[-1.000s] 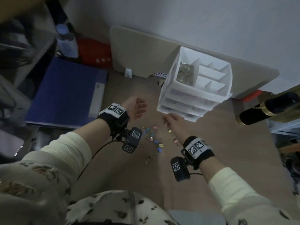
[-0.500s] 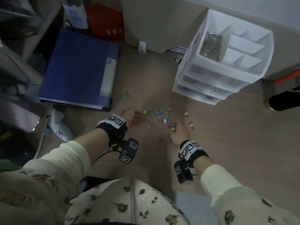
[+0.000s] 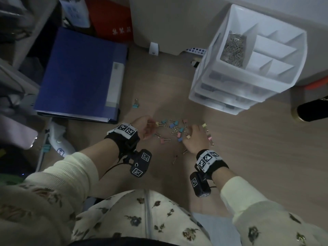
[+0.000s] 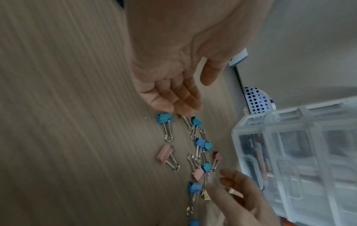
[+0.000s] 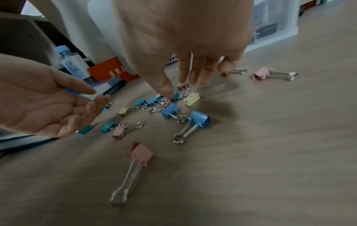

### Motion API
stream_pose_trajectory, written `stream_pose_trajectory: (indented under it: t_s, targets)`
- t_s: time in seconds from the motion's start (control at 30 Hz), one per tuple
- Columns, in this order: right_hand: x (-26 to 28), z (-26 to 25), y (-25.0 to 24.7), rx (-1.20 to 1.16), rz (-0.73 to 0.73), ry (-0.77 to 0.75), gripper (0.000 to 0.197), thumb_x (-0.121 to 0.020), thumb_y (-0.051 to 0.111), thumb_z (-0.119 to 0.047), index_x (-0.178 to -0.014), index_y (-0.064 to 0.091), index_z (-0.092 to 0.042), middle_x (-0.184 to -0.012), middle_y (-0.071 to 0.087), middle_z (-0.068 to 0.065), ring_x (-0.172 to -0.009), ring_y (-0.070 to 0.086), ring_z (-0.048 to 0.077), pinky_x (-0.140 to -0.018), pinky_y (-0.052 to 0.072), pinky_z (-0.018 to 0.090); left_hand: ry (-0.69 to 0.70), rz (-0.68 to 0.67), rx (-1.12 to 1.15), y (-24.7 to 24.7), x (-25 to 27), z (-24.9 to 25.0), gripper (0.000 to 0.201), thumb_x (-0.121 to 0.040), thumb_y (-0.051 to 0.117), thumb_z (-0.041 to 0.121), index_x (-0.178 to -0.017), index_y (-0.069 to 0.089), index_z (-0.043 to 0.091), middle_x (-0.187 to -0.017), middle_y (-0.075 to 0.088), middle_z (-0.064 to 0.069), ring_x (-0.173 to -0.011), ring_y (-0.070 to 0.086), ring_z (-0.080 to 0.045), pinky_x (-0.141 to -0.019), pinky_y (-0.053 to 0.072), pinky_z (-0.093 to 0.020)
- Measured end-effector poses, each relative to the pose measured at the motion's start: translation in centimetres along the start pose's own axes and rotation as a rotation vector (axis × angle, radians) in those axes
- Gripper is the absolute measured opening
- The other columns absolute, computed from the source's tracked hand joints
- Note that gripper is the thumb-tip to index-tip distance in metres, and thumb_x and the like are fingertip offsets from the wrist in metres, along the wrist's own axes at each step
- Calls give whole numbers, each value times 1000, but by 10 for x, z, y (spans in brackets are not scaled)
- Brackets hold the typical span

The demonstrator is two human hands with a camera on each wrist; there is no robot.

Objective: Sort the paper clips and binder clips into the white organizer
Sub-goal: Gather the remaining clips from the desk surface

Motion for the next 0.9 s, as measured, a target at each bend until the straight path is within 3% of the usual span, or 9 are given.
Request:
stream_pose_trajectory:
  t_s: [0.13, 0.23, 0.33, 0.4, 0.47, 0.53, 0.63, 0.8, 0.9]
  targets:
    - [-6, -21, -4, 43, 22, -99, 46, -85, 57, -37, -127, 47, -20, -129, 46, 5, -121, 44, 25, -98, 37, 36, 11, 10, -12, -1, -2, 4, 18, -87, 48, 17, -72, 58, 15, -55, 63, 5, -62, 54, -12, -55, 40, -24]
    - [-13, -28, 4, 112, -9, -138, 36, -86, 58, -39, -116, 54, -20, -126, 49, 3, -119, 44, 26, -101, 36, 39, 10, 10, 6, -3, -4, 6, 17, -87, 48, 17, -75, 59, 15, -70, 63, 2, -63, 54, -12, -56, 42, -25]
    - [-15, -32, 13, 145, -43, -186, 20, -85, 59, -35, -99, 60, -21, -126, 50, 2, -117, 46, 26, -103, 34, 48, 10, 13, 32, -6, -3, 9, 16, -88, 47, 16, -77, 58, 15, -76, 61, 1, -64, 55, -13, -44, 45, -17]
    - [-17, -31, 15, 145, -54, -187, 11, -85, 59, -31, -90, 61, -21, -121, 54, 4, -113, 49, 27, -102, 35, 49, 17, 19, 27, -7, -3, 10, 17, -89, 46, 17, -77, 57, 15, -76, 61, 1, -65, 56, -14, -40, 43, -15]
    - [-17, -26, 11, 132, -66, -156, 14, -88, 55, -29, -95, 62, -19, -111, 61, 5, -103, 56, 26, -96, 42, 45, 18, 16, 13, -7, -3, 10, 17, -89, 46, 17, -77, 57, 15, -76, 60, 2, -65, 56, -14, -46, 42, -20]
    - [-18, -18, 3, 76, -62, -106, 24, -91, 51, -28, -111, 60, -17, -107, 66, 5, -98, 61, 26, -89, 47, 37, 13, 8, -4, -7, -4, 10, 17, -90, 47, 18, -76, 57, 16, -75, 60, 2, -64, 56, -13, -51, 41, -23]
    - [-20, -9, -11, -53, -23, -35, 29, -94, 49, -27, -120, 58, -18, -110, 66, 4, -101, 62, 26, -80, 43, 26, 12, 13, -11, -8, -6, 9, 17, -89, 48, 18, -75, 58, 16, -74, 60, 2, -63, 56, -13, -53, 41, -24]
    - [-40, -8, -15, -146, 3, -9, 34, -94, 47, -38, -120, 61, -20, -112, 67, 6, -103, 62, 27, -87, 49, 35, 13, 20, 1, -10, -11, 11, 17, -90, 46, 19, -78, 58, 17, -76, 60, 2, -64, 54, -14, -63, 42, -26]
    - [-46, -18, -15, -198, 2, -48, 31, -93, 49, -32, -120, 59, -21, -115, 64, 6, -106, 60, 27, -90, 48, 37, 26, 34, 53, -12, -12, 15, 18, -92, 45, 19, -81, 57, 15, -78, 59, -1, -66, 55, -15, -47, 49, -21]
Point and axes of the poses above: each hand's wrist, its own x-axis away from the middle knuckle, its own y-axis out of the palm, z = x × y, the point moved 8 cm from there along -x, towards the middle knuckle
